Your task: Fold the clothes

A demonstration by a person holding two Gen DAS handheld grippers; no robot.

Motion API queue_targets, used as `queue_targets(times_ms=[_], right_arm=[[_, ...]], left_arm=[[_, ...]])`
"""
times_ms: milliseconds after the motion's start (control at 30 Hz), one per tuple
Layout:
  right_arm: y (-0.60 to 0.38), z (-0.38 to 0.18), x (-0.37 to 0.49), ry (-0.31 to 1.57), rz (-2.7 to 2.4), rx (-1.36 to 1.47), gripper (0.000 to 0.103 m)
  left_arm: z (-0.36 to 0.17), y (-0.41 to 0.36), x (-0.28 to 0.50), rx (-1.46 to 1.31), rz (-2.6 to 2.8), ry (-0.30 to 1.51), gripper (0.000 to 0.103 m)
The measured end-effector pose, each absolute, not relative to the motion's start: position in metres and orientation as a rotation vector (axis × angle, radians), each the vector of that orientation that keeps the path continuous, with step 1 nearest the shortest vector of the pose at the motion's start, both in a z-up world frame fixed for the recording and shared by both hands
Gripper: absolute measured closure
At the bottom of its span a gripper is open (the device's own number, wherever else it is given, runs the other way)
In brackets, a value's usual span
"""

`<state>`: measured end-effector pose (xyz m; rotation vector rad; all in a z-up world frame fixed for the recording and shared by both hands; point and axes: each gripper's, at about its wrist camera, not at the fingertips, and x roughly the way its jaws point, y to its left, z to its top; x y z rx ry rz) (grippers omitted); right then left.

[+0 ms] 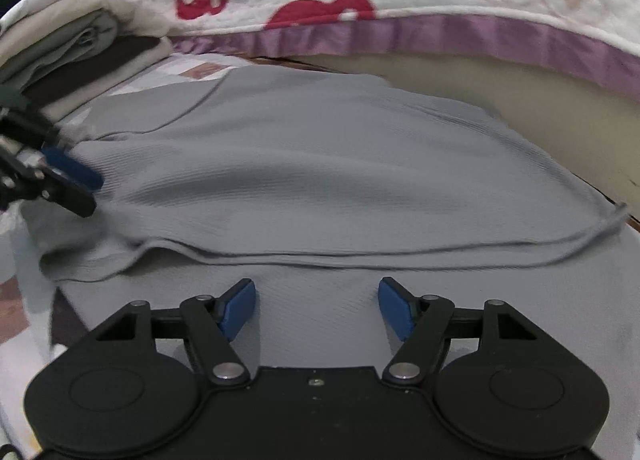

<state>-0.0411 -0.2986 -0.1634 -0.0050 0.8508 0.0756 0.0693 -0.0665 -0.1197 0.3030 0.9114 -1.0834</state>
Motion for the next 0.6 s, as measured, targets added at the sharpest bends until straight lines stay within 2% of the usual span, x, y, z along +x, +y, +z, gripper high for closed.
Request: queue_targets(times_ms=[167,367,600], right_arm=[[-0.265,-0.165,-0.045,0.891,0.171,0.047,0.028],[-0.257,-0.169,-0.044,0.908,0.363,0.566,0.029],[-0.268,-0.19,-0.028,0.894,0.214,0.98,0.028]], left_arm=[[-0.114,-0.056,0.059,0.414,-1.115,0.882,0.045],[-0.114,-0.05,0.057,0.452,-1.171,0.874,0.045],[-0.123,-0.054,0.041,0.518,-1.238,0.894,0.045]])
